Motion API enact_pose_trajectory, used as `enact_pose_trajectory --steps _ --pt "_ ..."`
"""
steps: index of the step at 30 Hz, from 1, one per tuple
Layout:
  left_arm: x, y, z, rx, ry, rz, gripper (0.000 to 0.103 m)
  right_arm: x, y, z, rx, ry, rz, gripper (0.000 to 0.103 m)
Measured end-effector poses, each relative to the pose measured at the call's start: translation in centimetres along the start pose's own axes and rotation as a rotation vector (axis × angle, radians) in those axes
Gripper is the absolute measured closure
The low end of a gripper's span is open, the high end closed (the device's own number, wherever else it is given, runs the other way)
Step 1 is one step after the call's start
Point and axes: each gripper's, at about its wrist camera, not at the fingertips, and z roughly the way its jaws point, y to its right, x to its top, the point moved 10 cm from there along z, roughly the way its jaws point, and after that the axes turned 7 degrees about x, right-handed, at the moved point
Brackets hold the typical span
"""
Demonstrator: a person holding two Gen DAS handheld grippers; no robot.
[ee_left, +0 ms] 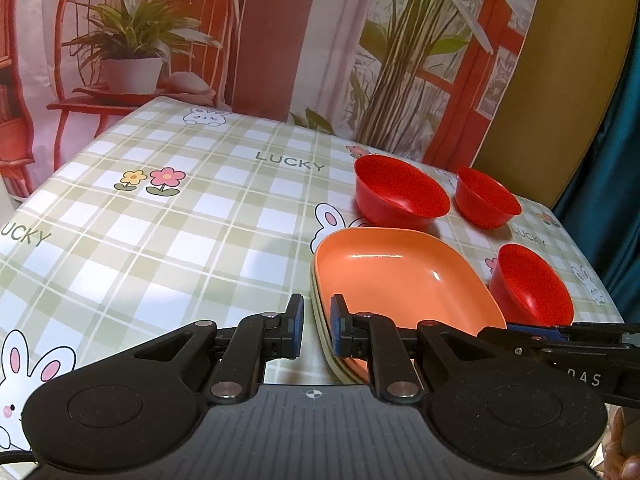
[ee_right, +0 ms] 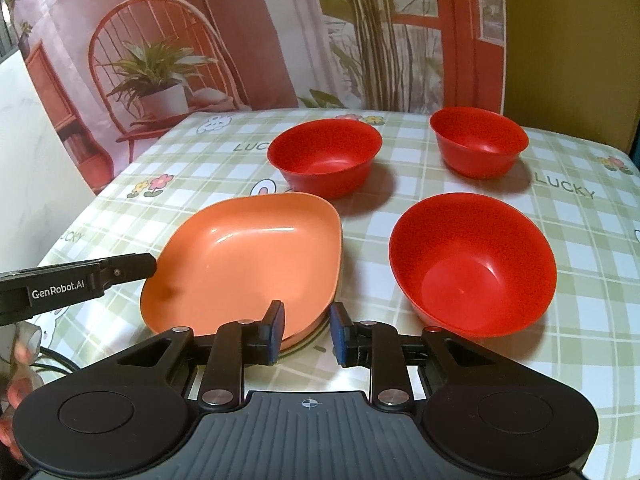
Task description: Organize plates and bowls
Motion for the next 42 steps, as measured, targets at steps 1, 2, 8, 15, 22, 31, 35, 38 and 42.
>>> enact_pose_trajectory --steps 1,2,8,15,22,31,35,38,42 --pt "0.0 0.0 0.0 0.0 0.0 -0.001 0.087 0.0 0.0 0.0 0.001 0.0 0.002 0.079" --pt "0.0 0.0 0.0 0.001 0.0 -0.001 0.087 0.0 0.0 0.0 0.003 0.001 0.004 0.079" --pt "0.6 -0.1 0.2 0.005 -0.01 0.0 0.087 0.9 0.1 -0.9 0.016 0.034 0.006 0.079" --pt "4.4 -0.2 -0.8 -0.019 0.047 0.008 0.087 4.4 1.2 -3.0 -0.014 0.126 -0.042 0.079" --pt "9.1 1.9 -0.4 -0.059 0.09 0.102 0.087 7.7 3.7 -2.5 -0.047 0.174 -0.045 0.079" --pt "10.3 4.5 4.6 -0.092 0.026 0.162 0.087 10.4 5.7 1.1 -0.01 0.17 0.049 0.079" --pt "10.3 5.0 6.8 -0.115 -0.016 0.171 0.086 11.3 6.3 2.8 -0.009 0.154 0.071 0.079" --pt "10.3 5.2 8.6 -0.128 -0.048 0.164 0.075 11.9 6.8 4.2 -0.001 0.134 0.102 0.079" --pt "10.4 5.3 10.7 -0.144 -0.081 0.164 0.072 12.4 7.4 6.2 0.002 0.098 0.118 0.079"
